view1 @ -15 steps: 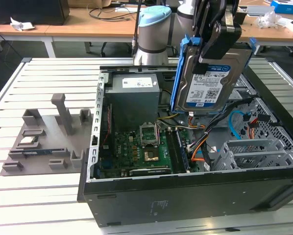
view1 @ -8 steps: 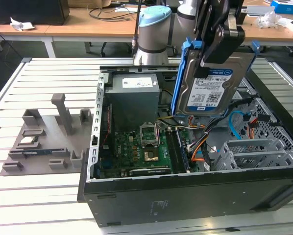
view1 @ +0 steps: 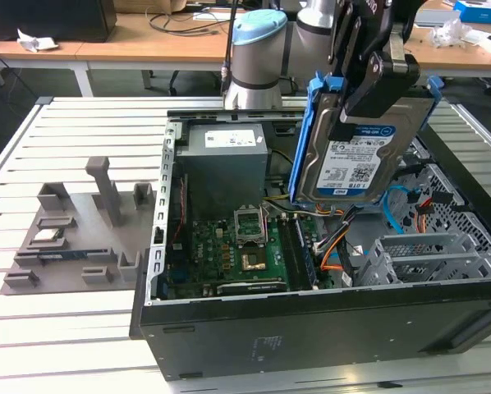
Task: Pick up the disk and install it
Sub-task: 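Pick up the disk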
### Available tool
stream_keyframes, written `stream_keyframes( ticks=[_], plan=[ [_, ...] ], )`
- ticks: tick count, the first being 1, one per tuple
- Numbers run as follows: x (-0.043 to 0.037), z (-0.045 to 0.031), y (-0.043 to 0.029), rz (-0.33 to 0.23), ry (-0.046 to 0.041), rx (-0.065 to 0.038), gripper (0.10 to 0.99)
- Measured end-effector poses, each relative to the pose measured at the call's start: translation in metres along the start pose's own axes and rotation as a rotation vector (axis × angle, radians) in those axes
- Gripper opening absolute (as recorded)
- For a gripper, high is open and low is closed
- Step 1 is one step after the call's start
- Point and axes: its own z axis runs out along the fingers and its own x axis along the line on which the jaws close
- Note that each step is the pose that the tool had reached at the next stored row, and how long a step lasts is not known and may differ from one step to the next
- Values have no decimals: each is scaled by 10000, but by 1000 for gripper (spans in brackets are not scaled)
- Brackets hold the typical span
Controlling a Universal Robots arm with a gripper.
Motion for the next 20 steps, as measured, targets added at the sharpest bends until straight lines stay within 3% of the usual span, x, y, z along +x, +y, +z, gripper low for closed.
stream_keyframes(
  ticks=[8, 14, 20],
  plan=[
    [173, 0, -11, -2, 17, 1, 369],
    [246, 2, -15, -2, 21, 1, 369],
    [370, -2, -22, -2, 29, 2, 369]
  ],
)
